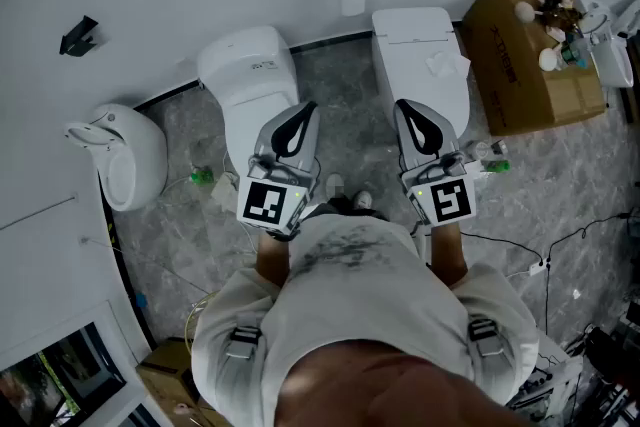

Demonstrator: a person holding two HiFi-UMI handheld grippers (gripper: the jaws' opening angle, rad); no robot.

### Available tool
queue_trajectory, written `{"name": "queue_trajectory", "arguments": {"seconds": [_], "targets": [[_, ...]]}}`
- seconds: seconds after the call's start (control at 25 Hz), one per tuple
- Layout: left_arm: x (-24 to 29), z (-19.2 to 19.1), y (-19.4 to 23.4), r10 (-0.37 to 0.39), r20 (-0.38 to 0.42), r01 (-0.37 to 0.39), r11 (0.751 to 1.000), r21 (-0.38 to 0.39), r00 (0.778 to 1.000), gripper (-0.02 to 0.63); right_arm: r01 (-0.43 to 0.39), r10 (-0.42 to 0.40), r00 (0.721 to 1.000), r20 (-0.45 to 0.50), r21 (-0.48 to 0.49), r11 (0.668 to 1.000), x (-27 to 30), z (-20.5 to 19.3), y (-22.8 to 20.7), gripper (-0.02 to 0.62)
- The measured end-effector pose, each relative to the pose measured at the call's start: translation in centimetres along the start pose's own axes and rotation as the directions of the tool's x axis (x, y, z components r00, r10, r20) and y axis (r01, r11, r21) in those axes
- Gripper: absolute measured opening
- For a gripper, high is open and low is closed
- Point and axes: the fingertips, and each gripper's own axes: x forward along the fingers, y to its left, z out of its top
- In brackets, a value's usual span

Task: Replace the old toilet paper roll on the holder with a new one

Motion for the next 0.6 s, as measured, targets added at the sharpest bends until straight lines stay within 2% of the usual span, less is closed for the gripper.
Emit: {"name": "queue_trajectory", "arguments": {"seconds": [0.36, 0.6], "targets": [[-0.9, -0.2, -4.3, 0.014, -0.004, -0.013, 1.0, 0.01, 1.0, 0.003, 0.004, -0.003, 1.0, 0.014, -0.031, 1.0, -3.6, -0.1, -0.7, 0.002], [-0.5, -0.1, -5.1, 0.013, -0.004, -0.013, 1.0, 0.02, 1.0, 0.003, 0.005, -0.005, 0.999, 0.039, -0.002, 1.0, -3.8, 0.0, -1.2, 0.002]]}}
